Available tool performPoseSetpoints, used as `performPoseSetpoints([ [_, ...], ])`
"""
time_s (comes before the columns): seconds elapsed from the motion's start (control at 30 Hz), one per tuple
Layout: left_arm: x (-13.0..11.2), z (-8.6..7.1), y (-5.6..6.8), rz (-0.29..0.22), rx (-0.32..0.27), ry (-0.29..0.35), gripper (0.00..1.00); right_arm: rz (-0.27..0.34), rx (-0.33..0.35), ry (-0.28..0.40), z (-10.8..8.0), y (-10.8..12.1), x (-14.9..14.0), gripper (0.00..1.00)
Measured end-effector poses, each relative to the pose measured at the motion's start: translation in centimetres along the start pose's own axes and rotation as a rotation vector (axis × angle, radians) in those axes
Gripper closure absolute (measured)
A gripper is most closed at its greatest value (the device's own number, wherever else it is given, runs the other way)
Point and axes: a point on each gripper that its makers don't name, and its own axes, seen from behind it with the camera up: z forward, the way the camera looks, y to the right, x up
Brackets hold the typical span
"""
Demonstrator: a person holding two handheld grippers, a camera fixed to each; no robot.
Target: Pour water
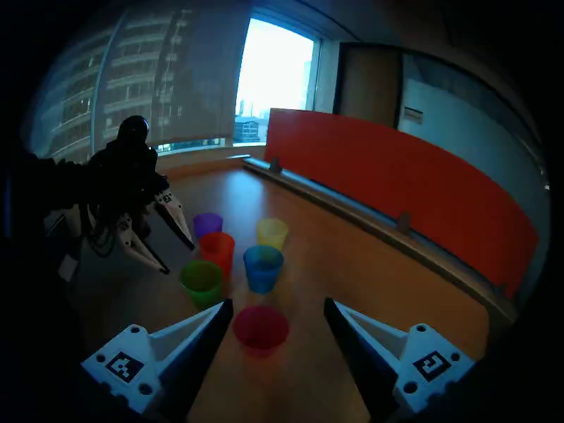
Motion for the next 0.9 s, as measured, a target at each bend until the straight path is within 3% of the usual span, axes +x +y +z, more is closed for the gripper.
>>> performPoseSetpoints([
  [0.9,0.6,4.4,1.2,0.041,-0.043,-0.011,0.13,0.005,-0.004,-0.023,0.7,0.9,-1.3,0.0],
])
